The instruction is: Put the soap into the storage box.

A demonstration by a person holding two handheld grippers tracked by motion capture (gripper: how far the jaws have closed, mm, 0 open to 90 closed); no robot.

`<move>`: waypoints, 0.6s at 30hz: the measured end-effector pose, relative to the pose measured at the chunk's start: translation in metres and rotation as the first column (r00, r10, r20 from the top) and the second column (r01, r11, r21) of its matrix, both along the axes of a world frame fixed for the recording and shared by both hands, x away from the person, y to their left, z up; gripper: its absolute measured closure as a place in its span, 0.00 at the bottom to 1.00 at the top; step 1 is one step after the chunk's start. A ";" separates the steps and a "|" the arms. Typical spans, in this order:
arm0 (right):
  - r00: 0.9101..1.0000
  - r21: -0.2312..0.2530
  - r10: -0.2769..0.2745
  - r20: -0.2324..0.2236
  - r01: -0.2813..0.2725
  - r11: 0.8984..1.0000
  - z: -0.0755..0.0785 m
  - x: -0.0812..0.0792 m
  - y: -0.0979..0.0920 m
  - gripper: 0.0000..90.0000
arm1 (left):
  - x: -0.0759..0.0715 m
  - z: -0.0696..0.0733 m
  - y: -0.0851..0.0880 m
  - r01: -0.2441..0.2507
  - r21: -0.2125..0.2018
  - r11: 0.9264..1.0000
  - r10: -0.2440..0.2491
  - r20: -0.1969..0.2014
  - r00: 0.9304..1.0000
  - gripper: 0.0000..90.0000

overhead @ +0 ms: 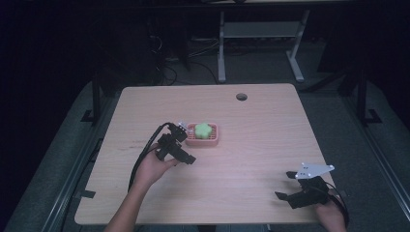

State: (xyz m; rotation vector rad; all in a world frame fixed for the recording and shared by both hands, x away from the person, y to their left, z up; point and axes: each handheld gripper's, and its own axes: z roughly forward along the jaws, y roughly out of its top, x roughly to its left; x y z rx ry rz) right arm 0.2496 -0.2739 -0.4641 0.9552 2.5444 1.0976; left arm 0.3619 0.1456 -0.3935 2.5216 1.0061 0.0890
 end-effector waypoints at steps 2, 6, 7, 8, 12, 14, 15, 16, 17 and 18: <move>1.000 -0.004 -0.003 -0.003 0.003 1.000 0.000 0.000 0.000 0.15 | -0.006 -0.001 0.004 0.006 -0.002 1.000 -0.006 0.002 1.000 0.24; 1.000 -0.008 -0.003 -0.001 0.003 1.000 -0.001 0.000 0.001 0.15 | -0.015 -0.002 0.009 0.009 -0.006 1.000 -0.009 0.008 1.000 0.24; 1.000 -0.008 -0.003 -0.001 0.003 1.000 -0.001 0.000 0.001 0.15 | -0.015 -0.002 0.009 0.009 -0.006 1.000 -0.009 0.008 1.000 0.24; 1.000 -0.011 -0.003 -0.001 0.003 1.000 -0.001 0.000 0.001 0.15 | -0.019 -0.003 0.012 0.012 -0.008 1.000 -0.012 0.012 1.000 0.24; 1.000 -0.009 -0.004 0.001 0.004 1.000 -0.002 0.000 0.000 0.15 | -0.029 -0.007 0.019 0.012 -0.013 1.000 -0.012 0.010 1.000 0.24; 1.000 -0.010 -0.005 -0.002 0.005 1.000 -0.002 0.000 0.000 0.15 | -0.032 -0.009 0.023 0.015 -0.015 1.000 -0.015 0.009 1.000 0.24; 1.000 -0.013 -0.006 0.000 0.006 1.000 -0.002 0.000 0.000 0.15 | -0.034 -0.010 0.024 0.015 -0.017 1.000 -0.015 0.006 1.000 0.24; 1.000 -0.013 -0.006 0.000 0.006 1.000 -0.002 0.000 0.000 0.15 | -0.034 -0.010 0.024 0.015 -0.017 1.000 -0.015 0.006 1.000 0.24; 1.000 -0.014 -0.005 0.001 0.005 1.000 -0.002 0.000 0.000 0.15 | -0.036 -0.011 0.025 0.010 -0.030 0.999 -0.010 0.001 1.000 0.24; 1.000 -0.014 -0.006 0.000 0.006 1.000 -0.002 0.000 0.000 0.15 | -0.037 -0.012 0.027 0.016 -0.026 1.000 -0.016 0.001 1.000 0.24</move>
